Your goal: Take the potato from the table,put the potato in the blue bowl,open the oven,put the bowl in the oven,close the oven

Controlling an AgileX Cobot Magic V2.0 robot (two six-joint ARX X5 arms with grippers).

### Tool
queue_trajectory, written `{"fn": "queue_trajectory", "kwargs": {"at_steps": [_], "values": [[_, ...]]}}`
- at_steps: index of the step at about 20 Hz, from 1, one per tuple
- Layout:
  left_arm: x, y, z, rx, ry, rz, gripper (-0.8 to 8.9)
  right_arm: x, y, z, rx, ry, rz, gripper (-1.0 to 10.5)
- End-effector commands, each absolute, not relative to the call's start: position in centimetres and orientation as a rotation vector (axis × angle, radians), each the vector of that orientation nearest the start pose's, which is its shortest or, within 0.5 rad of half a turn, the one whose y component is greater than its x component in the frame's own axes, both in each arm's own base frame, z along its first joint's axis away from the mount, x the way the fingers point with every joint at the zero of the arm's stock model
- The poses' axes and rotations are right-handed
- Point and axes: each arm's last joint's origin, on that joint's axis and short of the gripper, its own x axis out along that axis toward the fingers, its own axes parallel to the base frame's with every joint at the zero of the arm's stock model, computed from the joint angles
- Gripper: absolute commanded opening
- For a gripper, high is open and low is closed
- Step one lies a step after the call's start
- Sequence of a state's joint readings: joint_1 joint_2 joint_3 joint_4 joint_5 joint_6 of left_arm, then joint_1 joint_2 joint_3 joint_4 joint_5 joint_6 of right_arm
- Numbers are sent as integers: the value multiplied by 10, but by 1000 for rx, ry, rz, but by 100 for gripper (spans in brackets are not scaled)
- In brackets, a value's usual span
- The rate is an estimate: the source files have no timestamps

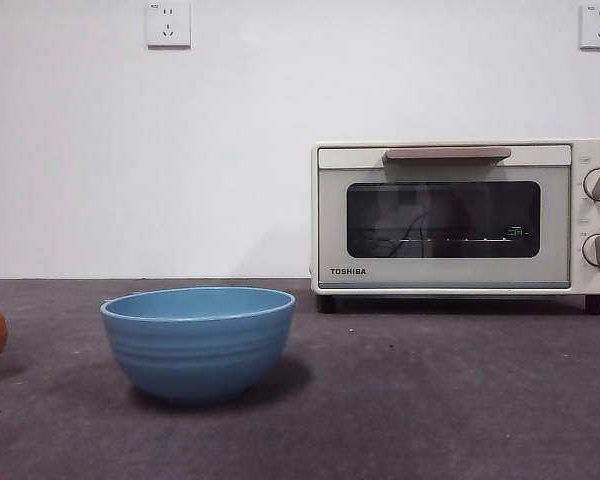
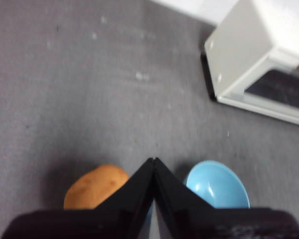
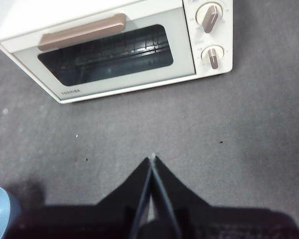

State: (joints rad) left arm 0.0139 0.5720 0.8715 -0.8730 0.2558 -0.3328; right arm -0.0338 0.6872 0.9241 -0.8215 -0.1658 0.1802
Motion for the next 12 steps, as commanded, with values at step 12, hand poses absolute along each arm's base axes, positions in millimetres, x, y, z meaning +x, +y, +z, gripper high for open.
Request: {"fn": "queue_trajectory", "kwargs": {"at_steps": [12], "values": [[114,-15,329,-211,755,-554,-5,180,54,348,124,831,546,3]]}}
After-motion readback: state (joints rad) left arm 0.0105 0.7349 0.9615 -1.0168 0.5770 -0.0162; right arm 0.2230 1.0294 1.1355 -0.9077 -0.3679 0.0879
